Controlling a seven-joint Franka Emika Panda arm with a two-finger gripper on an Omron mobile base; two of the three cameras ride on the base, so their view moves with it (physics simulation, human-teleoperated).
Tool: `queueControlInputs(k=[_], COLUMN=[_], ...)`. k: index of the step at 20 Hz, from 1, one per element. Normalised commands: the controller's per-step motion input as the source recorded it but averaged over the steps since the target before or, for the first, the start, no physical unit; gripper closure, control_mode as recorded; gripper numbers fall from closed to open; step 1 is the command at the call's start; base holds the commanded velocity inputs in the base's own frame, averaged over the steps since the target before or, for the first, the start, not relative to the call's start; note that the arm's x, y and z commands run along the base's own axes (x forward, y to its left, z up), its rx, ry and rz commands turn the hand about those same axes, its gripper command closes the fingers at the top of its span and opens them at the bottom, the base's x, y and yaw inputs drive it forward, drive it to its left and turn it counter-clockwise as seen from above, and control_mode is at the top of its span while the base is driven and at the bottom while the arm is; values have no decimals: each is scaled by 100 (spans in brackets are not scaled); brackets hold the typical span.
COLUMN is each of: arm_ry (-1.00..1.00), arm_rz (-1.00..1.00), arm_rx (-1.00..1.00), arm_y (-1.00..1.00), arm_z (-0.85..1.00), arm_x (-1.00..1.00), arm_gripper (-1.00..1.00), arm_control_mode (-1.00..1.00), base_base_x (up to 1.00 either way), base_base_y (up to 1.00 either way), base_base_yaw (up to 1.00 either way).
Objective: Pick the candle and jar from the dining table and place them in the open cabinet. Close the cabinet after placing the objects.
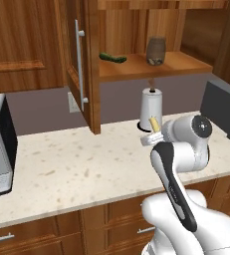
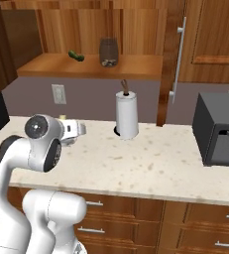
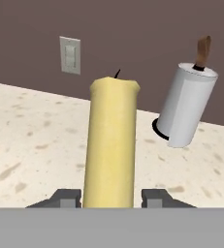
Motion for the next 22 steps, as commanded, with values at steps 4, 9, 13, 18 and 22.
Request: queueControlInputs(k=[4, 9, 13, 18, 22], arm_ry=[-14, -15, -10, -3, 0], arm_rz=[0, 0, 0, -4, -4], arm_rx=[-4, -4, -5, 0, 4], arm_y=[0, 0, 0, 0, 0], arm_z=[53, 57, 55, 69, 72], arm_x=[0, 8, 25, 15, 10], arm_gripper=[100, 100, 100, 100, 100], arm_control_mode=[-100, -100, -100, -100, -100], base_base_x=[0, 0, 0, 0, 0], base_base_y=[0, 0, 0, 0, 0], base_base_yaw=[0, 0, 0, 0, 0])
